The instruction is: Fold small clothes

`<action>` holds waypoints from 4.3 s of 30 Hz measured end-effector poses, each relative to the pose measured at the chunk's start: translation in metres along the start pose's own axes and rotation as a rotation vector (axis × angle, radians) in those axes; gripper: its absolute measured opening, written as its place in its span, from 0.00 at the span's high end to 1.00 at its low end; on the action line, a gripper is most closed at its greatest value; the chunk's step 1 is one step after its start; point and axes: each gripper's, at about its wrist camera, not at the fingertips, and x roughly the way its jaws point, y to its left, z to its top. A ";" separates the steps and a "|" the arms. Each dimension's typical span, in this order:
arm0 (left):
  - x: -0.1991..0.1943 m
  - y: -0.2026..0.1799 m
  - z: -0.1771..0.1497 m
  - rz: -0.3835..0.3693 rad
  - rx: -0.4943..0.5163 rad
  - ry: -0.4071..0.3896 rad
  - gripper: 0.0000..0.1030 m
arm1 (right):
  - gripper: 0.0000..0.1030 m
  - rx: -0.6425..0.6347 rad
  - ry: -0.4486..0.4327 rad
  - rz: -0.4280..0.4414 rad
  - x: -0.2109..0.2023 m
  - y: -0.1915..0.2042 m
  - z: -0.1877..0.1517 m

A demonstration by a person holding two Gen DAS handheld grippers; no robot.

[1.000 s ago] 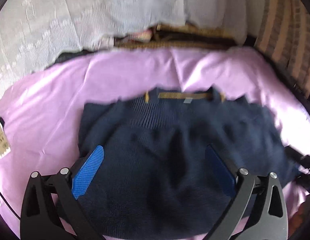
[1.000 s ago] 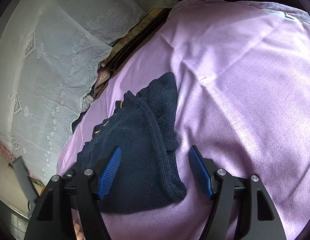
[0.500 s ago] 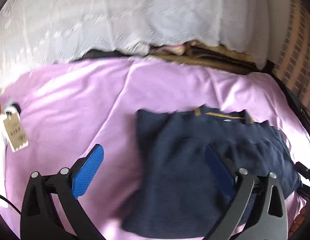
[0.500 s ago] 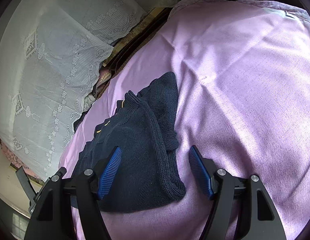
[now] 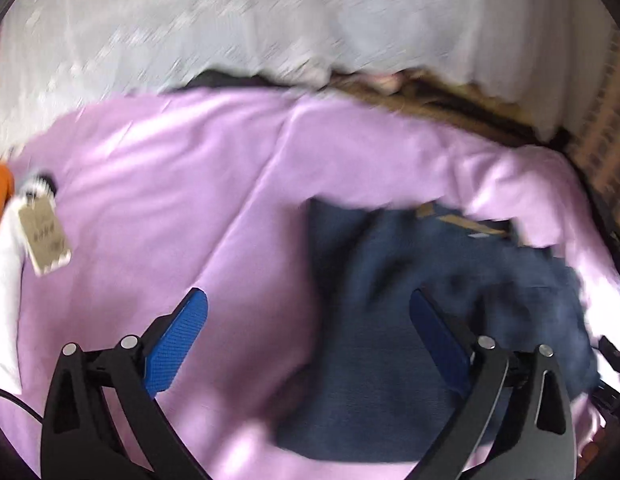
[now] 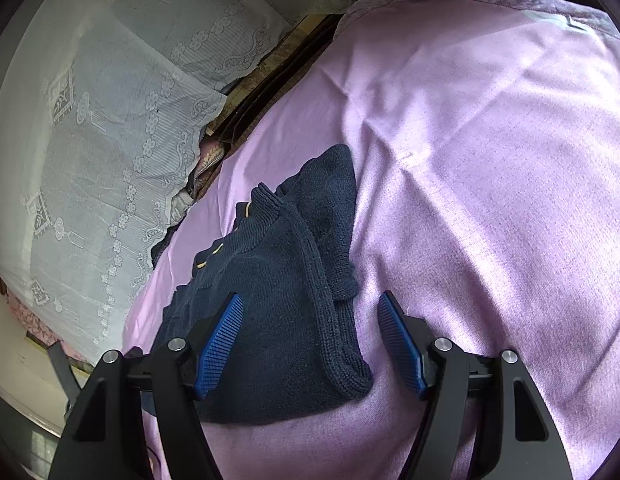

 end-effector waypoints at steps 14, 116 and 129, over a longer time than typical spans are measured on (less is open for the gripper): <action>0.042 -0.100 -0.027 -0.065 0.181 0.102 0.04 | 0.45 0.056 0.044 0.025 0.022 -0.011 0.023; 0.041 -0.061 0.016 -0.159 -0.009 0.058 0.35 | 0.78 -0.629 -0.161 -0.164 0.043 0.237 -0.060; 0.033 0.021 0.018 -0.316 -0.259 0.051 0.68 | 0.80 -0.425 0.034 0.158 0.090 0.266 -0.076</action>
